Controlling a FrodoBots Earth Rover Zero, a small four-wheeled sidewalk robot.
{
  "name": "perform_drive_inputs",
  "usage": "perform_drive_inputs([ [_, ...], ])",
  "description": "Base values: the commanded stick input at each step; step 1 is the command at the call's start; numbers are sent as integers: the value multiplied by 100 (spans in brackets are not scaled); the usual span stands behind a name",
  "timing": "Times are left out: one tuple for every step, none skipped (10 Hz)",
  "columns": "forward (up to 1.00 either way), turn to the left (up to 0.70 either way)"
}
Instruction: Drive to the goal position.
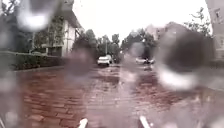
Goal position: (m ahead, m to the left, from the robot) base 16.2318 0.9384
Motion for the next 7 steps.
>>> perform_drive_inputs([
  [70,0],
  [70,0],
  [70,0],
  [70,0],
  [70,0],
  [70,0],
  [70,0],
])
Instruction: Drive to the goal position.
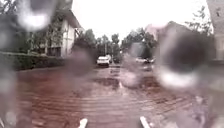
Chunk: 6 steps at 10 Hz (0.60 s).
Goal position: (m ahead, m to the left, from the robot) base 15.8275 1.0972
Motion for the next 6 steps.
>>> perform_drive_inputs([
  [70,0],
  [70,0],
  [70,0],
  [70,0],
  [70,0],
  [70,0],
])
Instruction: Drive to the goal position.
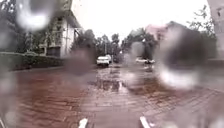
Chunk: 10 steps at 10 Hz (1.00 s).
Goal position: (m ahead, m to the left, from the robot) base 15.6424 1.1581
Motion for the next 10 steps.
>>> perform_drive_inputs([
  [70,0],
  [70,0],
  [70,0],
  [70,0],
  [70,-4],
  [70,-14],
  [70,-14],
  [70,-14],
  [70,-3],
  [70,0],
])
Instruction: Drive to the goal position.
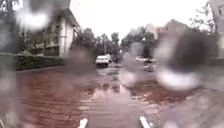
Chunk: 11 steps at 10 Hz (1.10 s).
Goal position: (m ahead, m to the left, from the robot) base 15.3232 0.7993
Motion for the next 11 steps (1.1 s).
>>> perform_drive_inputs([
  [70,0],
  [70,0],
  [70,0],
  [70,0],
  [70,0],
  [70,0],
  [70,0],
  [70,0],
  [70,0],
  [70,0],
  [70,0],
])
